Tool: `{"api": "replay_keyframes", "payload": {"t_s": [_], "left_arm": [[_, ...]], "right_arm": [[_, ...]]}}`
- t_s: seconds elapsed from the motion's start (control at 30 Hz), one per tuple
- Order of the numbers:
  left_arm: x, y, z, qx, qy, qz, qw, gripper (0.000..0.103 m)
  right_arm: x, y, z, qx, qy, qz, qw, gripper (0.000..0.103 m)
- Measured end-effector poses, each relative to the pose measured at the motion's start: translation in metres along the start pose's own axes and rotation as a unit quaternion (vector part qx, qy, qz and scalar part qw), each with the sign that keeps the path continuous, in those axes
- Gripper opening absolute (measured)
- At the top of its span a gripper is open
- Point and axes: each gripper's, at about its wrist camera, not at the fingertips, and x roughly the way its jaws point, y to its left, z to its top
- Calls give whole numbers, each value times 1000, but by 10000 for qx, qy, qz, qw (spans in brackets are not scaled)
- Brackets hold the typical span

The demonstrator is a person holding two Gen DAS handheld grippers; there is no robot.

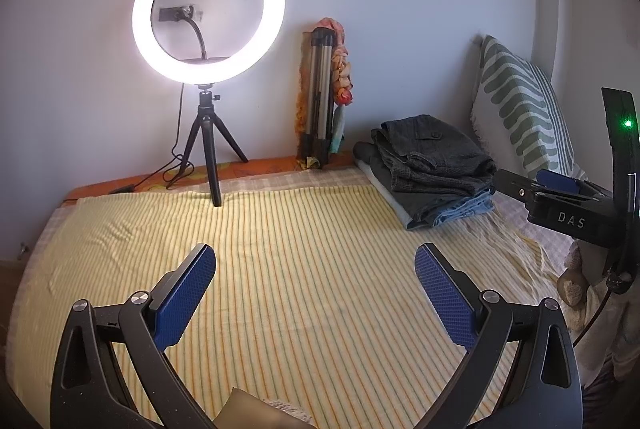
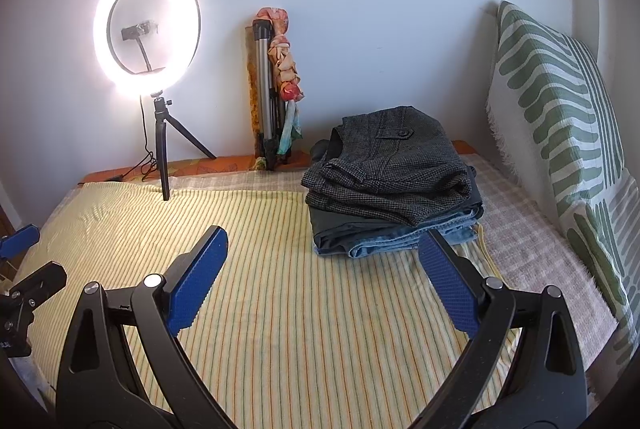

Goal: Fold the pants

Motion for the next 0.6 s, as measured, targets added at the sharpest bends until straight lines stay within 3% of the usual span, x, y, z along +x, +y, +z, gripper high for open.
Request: {"api": "replay_keyframes", "payload": {"t_s": [0.6], "left_arm": [[-5,-3,-2,81,-31,14,10000,100]], "right_arm": [[-1,2,1,-23,-15,11,10000,98]]}}
